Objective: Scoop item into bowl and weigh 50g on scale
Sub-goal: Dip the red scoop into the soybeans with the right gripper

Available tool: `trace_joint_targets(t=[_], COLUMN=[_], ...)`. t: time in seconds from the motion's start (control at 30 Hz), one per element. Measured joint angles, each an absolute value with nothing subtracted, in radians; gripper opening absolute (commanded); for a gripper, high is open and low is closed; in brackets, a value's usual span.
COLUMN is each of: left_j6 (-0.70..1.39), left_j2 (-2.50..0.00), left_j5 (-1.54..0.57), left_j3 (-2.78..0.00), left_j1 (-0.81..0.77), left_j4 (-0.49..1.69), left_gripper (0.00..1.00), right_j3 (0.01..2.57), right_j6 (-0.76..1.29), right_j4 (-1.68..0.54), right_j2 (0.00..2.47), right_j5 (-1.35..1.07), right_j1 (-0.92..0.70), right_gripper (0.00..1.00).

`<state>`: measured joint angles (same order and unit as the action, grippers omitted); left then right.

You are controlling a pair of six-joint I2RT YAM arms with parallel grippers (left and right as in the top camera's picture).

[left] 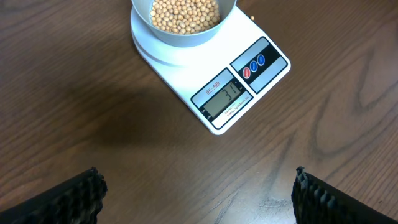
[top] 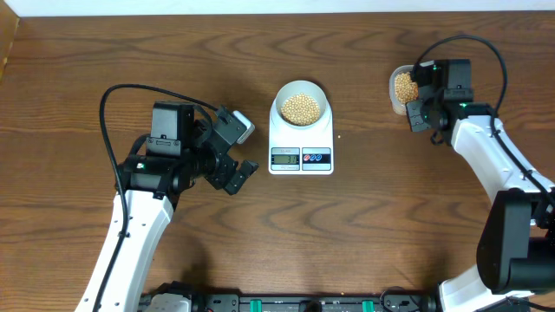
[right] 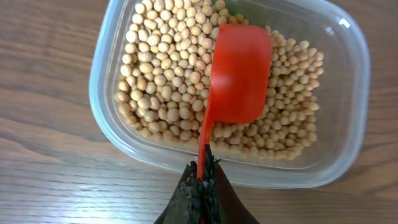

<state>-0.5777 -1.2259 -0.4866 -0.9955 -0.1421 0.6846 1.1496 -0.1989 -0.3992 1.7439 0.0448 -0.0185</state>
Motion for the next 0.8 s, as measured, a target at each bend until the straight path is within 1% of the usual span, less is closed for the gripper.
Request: trace_joint_targets(t=[0.3,0.8], left_j6=[-0.578,-0.578], left_j2=[-1.226,-1.226], left_j5=[-0.487,-0.487], left_j3=[-0.995,-0.995], left_j1=[-0.142,-0.142], left_j4=[0.685,0.685], left_gripper=[0.98,0.98], right_j3=[1.150,1.151], right_j6=[-0.061,0.066], right_j4=[-0.404,-0.440], right_j2=[1.744,1.768], right_j5=[-0.155,-0.510], right_j1=[0.070,0.251], right_gripper=[0.01,0.01])
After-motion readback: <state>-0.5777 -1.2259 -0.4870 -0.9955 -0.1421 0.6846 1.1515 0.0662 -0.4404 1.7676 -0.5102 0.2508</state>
